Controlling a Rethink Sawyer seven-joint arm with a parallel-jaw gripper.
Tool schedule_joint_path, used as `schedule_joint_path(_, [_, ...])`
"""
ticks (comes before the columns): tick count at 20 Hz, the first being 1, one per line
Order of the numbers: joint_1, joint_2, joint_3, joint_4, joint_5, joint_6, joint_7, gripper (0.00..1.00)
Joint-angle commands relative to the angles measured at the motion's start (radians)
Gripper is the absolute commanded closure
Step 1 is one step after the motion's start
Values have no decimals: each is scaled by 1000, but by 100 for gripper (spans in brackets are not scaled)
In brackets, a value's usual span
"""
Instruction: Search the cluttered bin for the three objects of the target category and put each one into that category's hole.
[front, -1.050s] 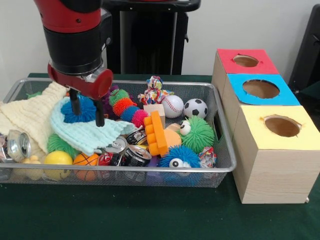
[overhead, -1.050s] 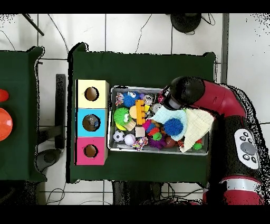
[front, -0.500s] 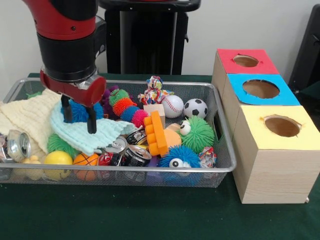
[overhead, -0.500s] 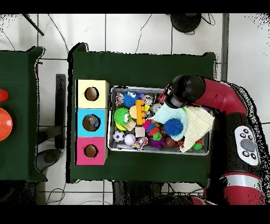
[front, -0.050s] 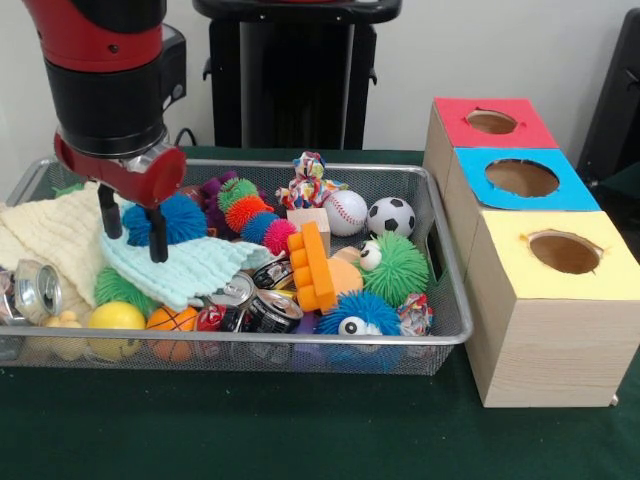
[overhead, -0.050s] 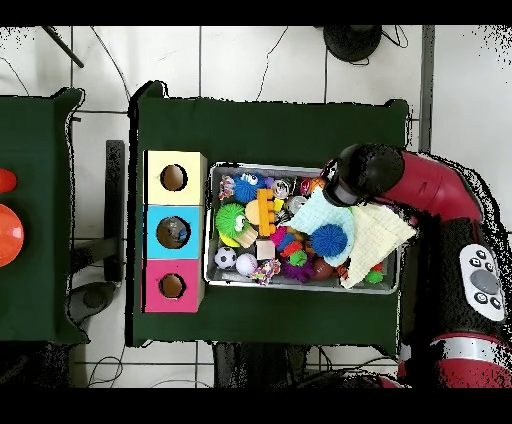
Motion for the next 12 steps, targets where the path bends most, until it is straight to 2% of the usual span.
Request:
schedule_joint_path(1, [-10, -4, 71, 61, -39, 90, -165, 0])
schedule_joint_path(7, [-12, -2, 77, 35, -40, 127, -182, 0])
schedule_joint_path(12, [-16, 2, 79, 34, -46, 119, -190, 0])
